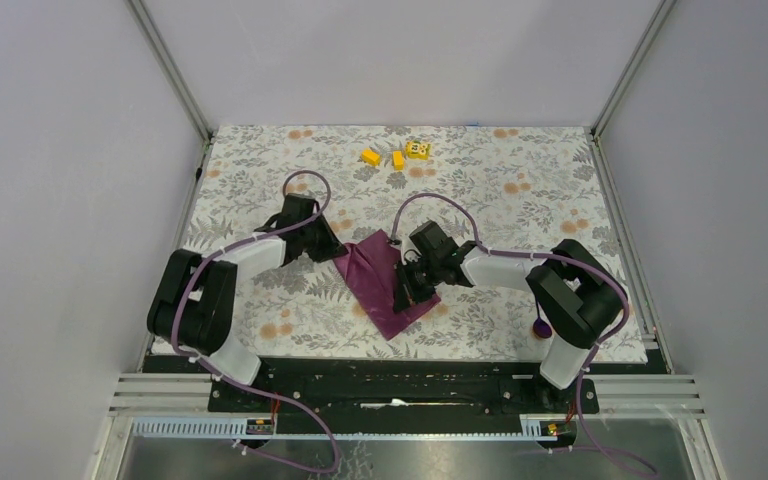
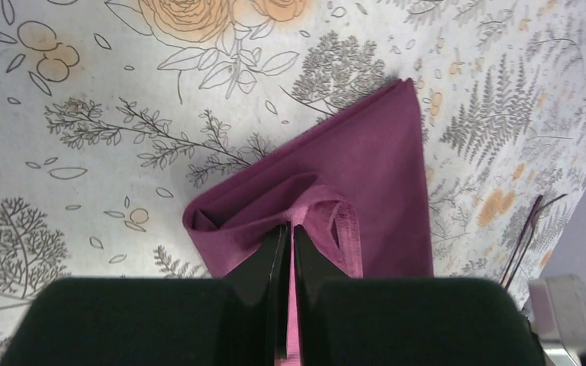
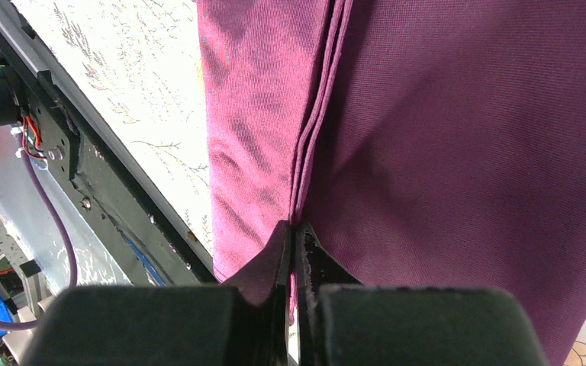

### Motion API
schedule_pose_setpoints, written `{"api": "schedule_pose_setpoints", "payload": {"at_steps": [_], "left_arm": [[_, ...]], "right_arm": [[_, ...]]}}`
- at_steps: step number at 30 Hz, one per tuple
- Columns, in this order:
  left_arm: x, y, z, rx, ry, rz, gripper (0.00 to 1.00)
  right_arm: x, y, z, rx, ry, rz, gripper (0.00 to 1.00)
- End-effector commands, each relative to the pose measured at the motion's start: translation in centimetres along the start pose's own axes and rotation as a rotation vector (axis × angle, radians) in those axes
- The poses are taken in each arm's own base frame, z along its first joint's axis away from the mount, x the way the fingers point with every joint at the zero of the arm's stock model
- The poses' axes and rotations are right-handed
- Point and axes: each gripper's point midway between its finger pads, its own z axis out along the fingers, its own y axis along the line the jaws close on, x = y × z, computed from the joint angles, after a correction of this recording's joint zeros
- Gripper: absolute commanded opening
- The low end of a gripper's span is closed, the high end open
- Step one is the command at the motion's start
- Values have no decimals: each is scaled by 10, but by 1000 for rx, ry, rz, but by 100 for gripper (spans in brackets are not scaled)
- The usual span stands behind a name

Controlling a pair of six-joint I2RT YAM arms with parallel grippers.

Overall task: Fold the napkin into a case and place the utensils inside
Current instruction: Fold the lower triangle-folded napkin at the center of the board.

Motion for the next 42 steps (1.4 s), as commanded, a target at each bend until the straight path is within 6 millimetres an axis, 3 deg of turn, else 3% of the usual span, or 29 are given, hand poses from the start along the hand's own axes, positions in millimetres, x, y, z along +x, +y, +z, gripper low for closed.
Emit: {"api": "schedule_pose_setpoints", "payload": {"at_steps": [1,5,9,14,17,20,23,27,33,42], "left_arm": [[-10,-15,14,51,-21,22,7],[4,-22,21,98,8,11,6],[5,-21,21,96,0,12,6],[6,-19,20,87,9,25,8],[5,-27,13,112,14,23,11],[-1,-39,-3,143,-16,36,22],[-8,-40,-21,128,-42,56,34],[-20,-33,-33,120,-56,51,35],[-25,-25,-17,117,-7,33,26],[-27,-15,12,95,21,14,19]], "right_arm": [[-9,0,0,14,-19,-19,2],[-18,4,-2,11,-36,-18,4],[-25,3,-1,32,-40,-6,9],[-52,4,-18,126,-96,-22,42],[-77,7,-28,169,-147,-48,54],[-101,11,-27,176,-180,-64,61],[-125,21,-14,123,-203,-61,60],[-152,30,6,58,-248,-33,45],[-163,25,32,35,-235,2,35],[-166,-3,48,97,-250,25,18]]}}
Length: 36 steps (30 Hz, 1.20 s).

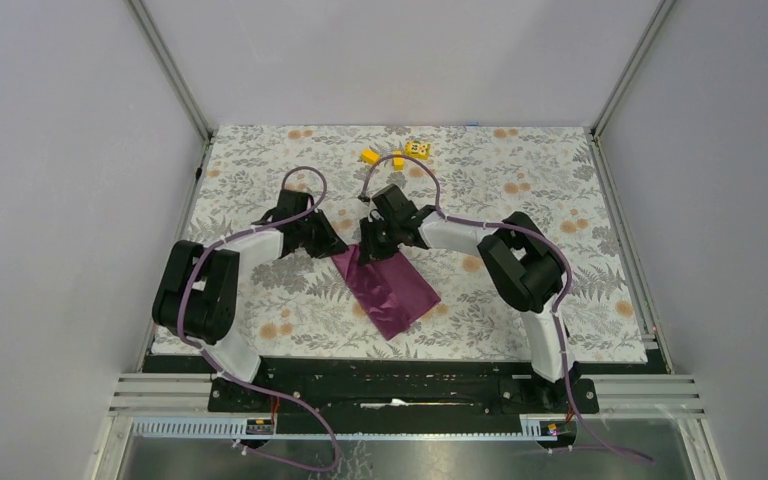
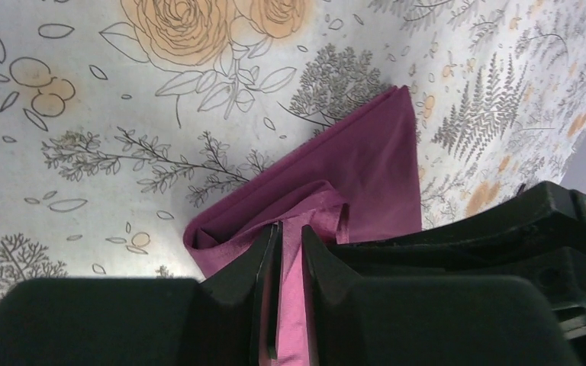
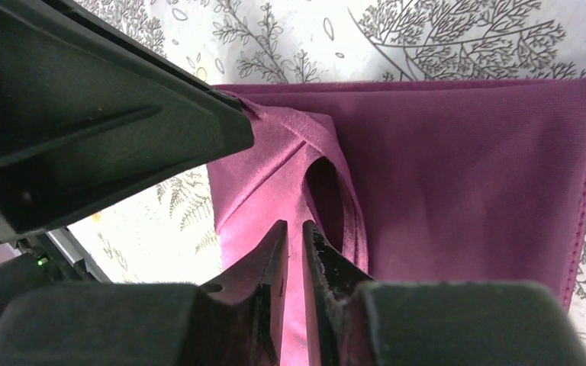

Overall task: Fold the napkin into a case and place the utensils inside
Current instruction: Fold the lower triangle-folded napkin at the center of the board, then smooth out the 2/3-rectangle-folded napkin at the center of the board.

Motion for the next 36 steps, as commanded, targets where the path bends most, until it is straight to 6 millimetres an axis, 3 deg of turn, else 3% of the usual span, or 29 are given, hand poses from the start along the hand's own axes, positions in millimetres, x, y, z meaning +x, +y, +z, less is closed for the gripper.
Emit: {"api": "schedule_pose_setpoints", "payload": {"at_steps": [1,14,20,24,26,29,32,34,36], "left_arm": [[-19,-16,7,50,-36,37,19],[-15,-24,15,72,-10,45,18],[-18,-29,1,60,-38,52,23],[-20,-33,-14,63,-72,59,28],[-18,-35,-18,69,-68,59,29],[-12,-40,-17,83,-45,58,27],[-9,-52,-11,93,-34,72,22],[-6,-61,-2,95,-22,83,18],[-4,-73,9,103,-10,97,13]], "right_arm": [[-32,0,3,-3,-88,-10,16],[-53,-17,25,23,-111,-19,12],[-58,0,25,-57,-75,-81,16],[-69,15,-1,-63,-68,-96,21],[-72,20,-21,-54,-67,-68,29],[-70,14,-49,-36,-97,-26,42],[-63,-5,-66,-7,-111,15,46],[-54,-21,-67,-13,-104,55,40],[-48,-35,-66,-23,-89,100,23]]}}
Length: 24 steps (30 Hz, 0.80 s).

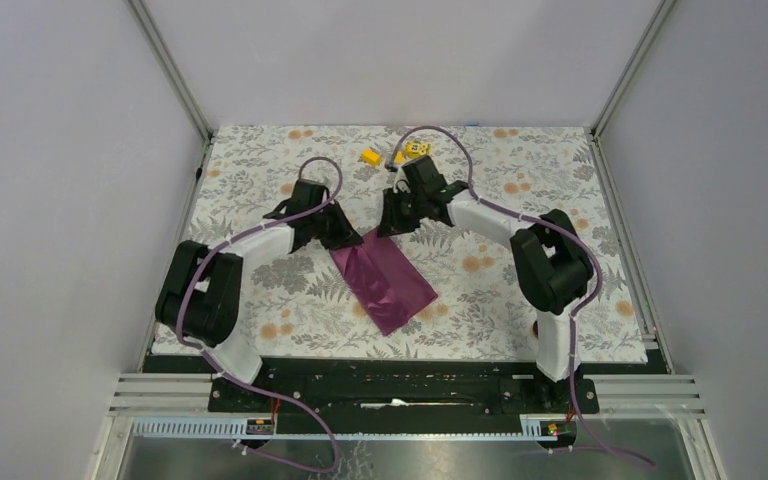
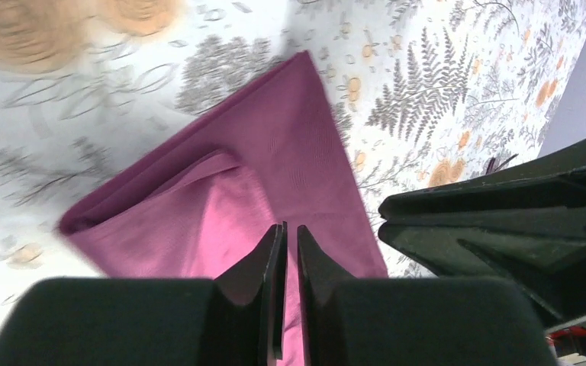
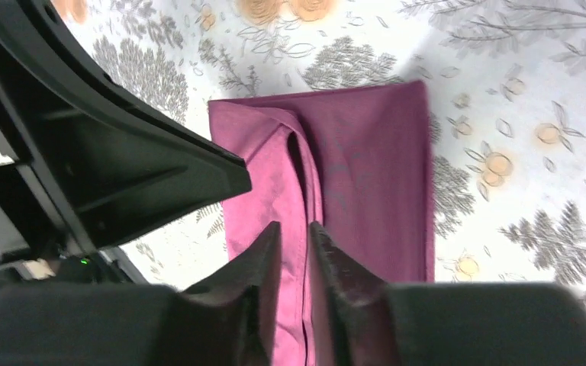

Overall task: Fold the napkin into a case and place the utensils inside
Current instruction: Smooth out the 2/3-rectangle-folded napkin at the center of the board.

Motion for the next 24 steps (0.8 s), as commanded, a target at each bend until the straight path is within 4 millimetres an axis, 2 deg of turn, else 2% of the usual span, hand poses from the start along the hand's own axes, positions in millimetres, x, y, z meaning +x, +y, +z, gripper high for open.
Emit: {"api": "schedule_pose_setpoints", "payload": {"at_steps": [1,3,5,10,24], "left_arm": [[-12,-37,22,43,-18,47,10],[-12,-38,34,21,-17,55,6],[-13,-28,46,-44,-23,52,1],[-15,-9,59,-169,-34,60,0],[-18,15,61,-297,-28,76,0]], "right_arm": [[2,-26,-12,-16,-10,94,16],[5,-37,-9,-12,-17,121,7],[10,-47,-4,5,-10,138,0],[22,-67,5,66,2,162,0],[26,-72,12,67,13,178,0]]}}
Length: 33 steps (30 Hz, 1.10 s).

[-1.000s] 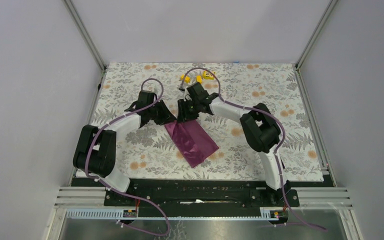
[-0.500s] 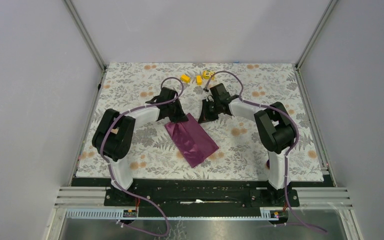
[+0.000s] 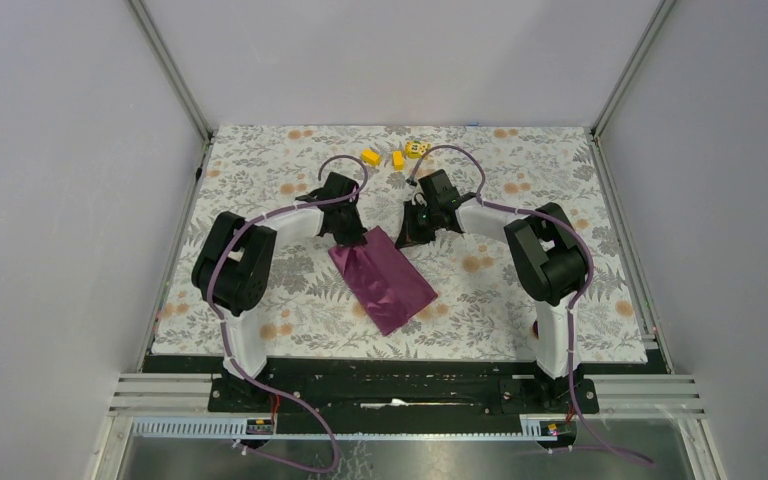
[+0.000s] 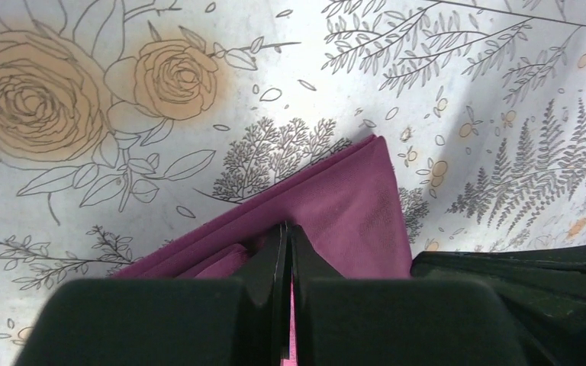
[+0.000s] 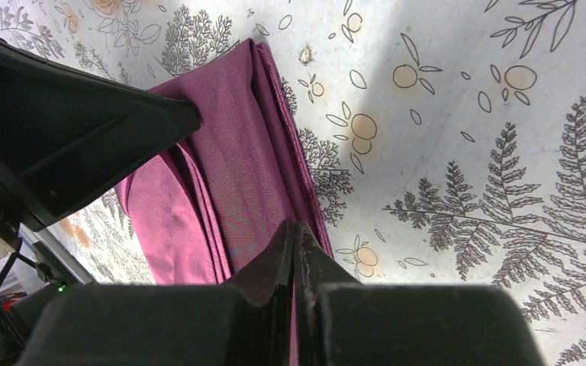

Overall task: Fold the napkin into a case and place the utensils inside
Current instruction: Smooth out the 2/3-rectangle-folded napkin at the center of the board.

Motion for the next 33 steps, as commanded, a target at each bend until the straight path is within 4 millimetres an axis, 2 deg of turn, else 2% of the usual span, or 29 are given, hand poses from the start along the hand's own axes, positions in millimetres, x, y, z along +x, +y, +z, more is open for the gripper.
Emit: {"api": "schedule_pose_setpoints", "payload": {"at_steps": [1,11,20,23,27,33], "left_arm": [[-12,6,-3,-47,-44,23,0],[-18,26,-14,-83,-68,17,0],[-16,12,-28,-7,-67,35,0],[-16,8,-32,14,-72,37,6],[-16,10,-35,12,-80,39,12],[-11,17,-31,-6,-68,41,12]], "right_arm": [[-3,0,4,-4,-13,-5,0],[-3,0,5,-6,-13,-8,0],[0,0,7,-9,-3,-6,0],[0,-1,8,-8,-2,-6,0],[0,-1,8,-9,0,-5,0],[-5,2,4,9,-15,-28,0]]}}
